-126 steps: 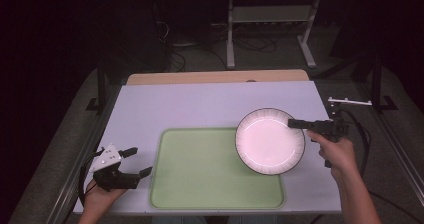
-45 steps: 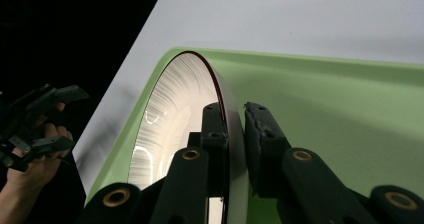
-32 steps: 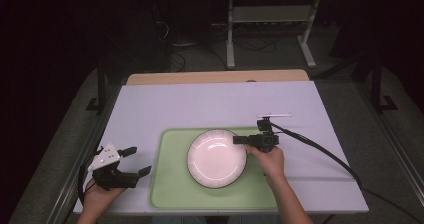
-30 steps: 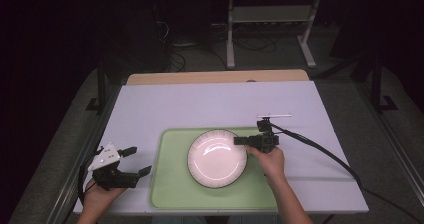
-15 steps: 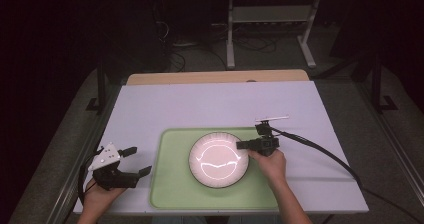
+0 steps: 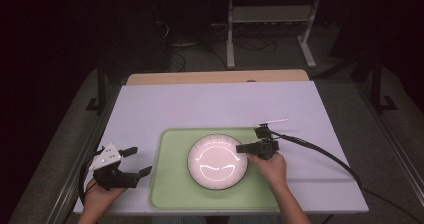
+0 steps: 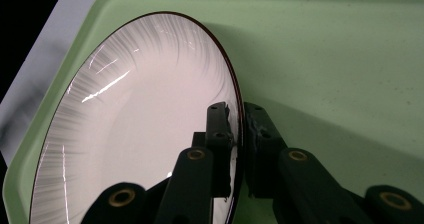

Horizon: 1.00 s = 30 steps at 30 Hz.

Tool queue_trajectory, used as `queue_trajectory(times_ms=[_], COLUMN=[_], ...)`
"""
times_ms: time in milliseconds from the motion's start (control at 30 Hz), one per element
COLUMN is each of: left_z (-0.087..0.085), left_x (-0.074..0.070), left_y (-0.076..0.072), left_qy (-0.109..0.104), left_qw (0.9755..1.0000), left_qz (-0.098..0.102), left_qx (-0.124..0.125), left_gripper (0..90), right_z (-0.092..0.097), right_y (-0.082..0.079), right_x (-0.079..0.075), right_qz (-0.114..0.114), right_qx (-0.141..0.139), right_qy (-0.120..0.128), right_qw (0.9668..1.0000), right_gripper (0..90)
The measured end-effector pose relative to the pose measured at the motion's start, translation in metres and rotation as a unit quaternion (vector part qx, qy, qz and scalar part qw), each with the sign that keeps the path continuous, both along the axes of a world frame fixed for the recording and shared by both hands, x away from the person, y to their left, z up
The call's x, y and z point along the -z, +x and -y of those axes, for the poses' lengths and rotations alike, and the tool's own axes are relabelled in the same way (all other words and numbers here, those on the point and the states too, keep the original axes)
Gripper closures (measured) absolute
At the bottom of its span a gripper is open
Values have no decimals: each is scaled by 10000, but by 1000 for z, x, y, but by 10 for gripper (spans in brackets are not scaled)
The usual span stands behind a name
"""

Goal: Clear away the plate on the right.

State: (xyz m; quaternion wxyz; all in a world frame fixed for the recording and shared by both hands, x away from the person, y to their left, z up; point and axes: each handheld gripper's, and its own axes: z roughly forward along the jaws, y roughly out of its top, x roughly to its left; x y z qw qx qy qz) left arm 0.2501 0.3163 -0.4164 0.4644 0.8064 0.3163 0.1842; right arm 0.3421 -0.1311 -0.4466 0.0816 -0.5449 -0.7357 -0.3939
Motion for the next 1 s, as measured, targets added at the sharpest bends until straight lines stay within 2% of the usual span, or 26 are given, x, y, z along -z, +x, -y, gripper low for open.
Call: queue_trajectory(times_ms=[433,633,1000], left_z=[-1,-1,0], left_x=[0,0,1], left_y=[0,0,0], left_qy=[-1,3,16], left_qw=[10000,10000,10000], left_qz=[-5,-3,-30], left_qx=[-9,-3,-15], left_gripper=[147,147,147], right_z=[0,1,3], right_y=[0,1,3], right_x=[0,0,0], right_qz=[0,-9,94], right_qx=[-54,-82,-95], right_qy=[0,-18,-56], right_qw=[10000,10000,9999], right_gripper=[812,781,745])
